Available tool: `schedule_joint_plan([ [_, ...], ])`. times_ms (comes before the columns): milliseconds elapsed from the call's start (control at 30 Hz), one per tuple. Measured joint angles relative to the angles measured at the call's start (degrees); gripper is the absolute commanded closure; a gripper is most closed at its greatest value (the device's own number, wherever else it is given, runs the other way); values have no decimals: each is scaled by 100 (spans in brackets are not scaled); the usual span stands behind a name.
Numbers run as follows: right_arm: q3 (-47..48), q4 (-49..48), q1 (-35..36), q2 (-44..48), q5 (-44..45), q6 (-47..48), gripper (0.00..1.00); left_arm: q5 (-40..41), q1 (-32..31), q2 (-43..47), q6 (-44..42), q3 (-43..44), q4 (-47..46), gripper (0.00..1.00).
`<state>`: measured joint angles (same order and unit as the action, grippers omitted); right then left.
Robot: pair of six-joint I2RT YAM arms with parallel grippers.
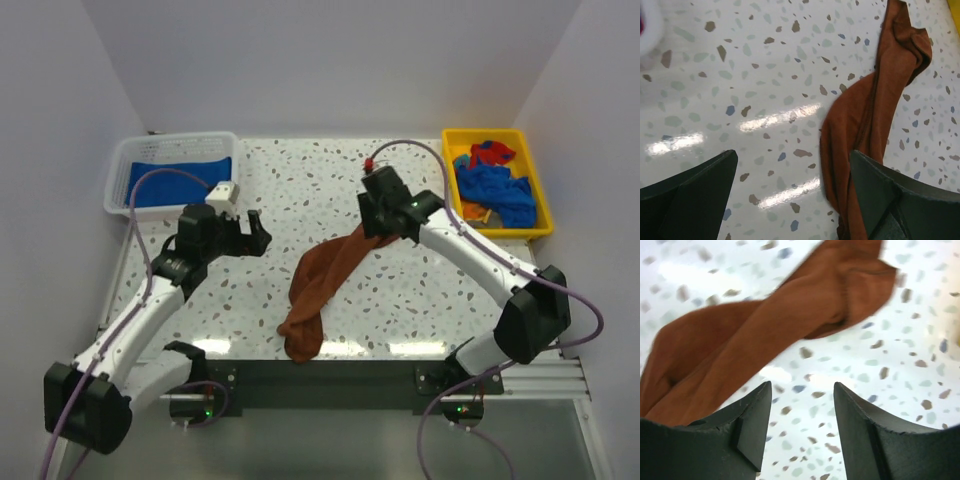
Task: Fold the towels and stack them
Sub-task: Move the towel to the center of the board, then flatten out the crumpled towel
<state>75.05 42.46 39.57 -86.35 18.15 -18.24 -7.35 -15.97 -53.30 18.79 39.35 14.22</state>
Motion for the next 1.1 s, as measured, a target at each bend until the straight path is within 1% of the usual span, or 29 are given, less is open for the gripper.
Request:
schedule_joint_plan([
  [67, -61, -140, -726, -42, 81, 55, 45, -15, -376, -643, 105, 326, -31, 0],
  [133, -61, -339, -1274, -229, 2, 96, 45, -17, -800, -1305, 181, 737, -122, 0],
  [267, 11, -737, -1886, -903, -299, 144, 46, -11, -1467, -2540, 295, 1589, -356, 0],
  [433, 144, -1025, -2135, -1888, -723, 157, 46, 57, -2100, -3958, 317, 2710, -603, 1],
  [567, 149, -1106, -2179, -2133, -957, 151, 47, 179, -2479, -4964, 317, 3405, -691, 5],
  [633, 155, -1147, -2184, -2151, -1049, 138, 50, 256, -2627, -5399, 321, 3617, -704, 12],
  [700, 155, -1228, -2188, -2151, -1078, 133, 56, 350, -2747, -5746, 323, 3722, -682, 17],
  [733, 155, -1252, -2190, -2151, -1082, 133, 58, 398, -2793, -5890, 323, 3746, -678, 18],
  [767, 155, -1270, -2190, -2151, -1080, 125, 61, 439, -2828, -6013, 323, 3751, -662, 23],
  [800, 153, -1296, -2197, -2151, -1080, 114, 68, 505, -2846, -6122, 326, 3751, -614, 26],
  [833, 151, -1318, -2203, -2151, -1080, 116, 73, 542, -2861, -6168, 332, 3751, -592, 30],
  [867, 140, -1351, -2210, -2151, -1078, 103, 76, 605, -2870, -6227, 337, 3751, -579, 37],
  [900, 131, -1373, -2216, -2151, -1073, 98, 84, 660, -2870, -6271, 367, 3751, -579, 41],
  [967, 81, -1412, -2240, -2151, -1058, 79, 91, 793, -2868, -6297, 428, 3724, -603, 52],
  [1000, 39, -1429, -2258, -2151, -1036, 66, 97, 837, -2868, -6295, 455, 3705, -610, 66],
  [1033, -2, -1438, -2277, -2151, -1021, 61, 100, 896, -2868, -6295, 494, 3672, -643, 74],
  [1067, -42, -1445, -2295, -2151, -1012, 46, 100, 951, -2868, -6295, 514, 3626, -682, 89],
  [1100, -87, -1447, -2326, -2151, -1003, 26, 100, 1008, -2863, -6282, 562, 3565, -743, 95],
])
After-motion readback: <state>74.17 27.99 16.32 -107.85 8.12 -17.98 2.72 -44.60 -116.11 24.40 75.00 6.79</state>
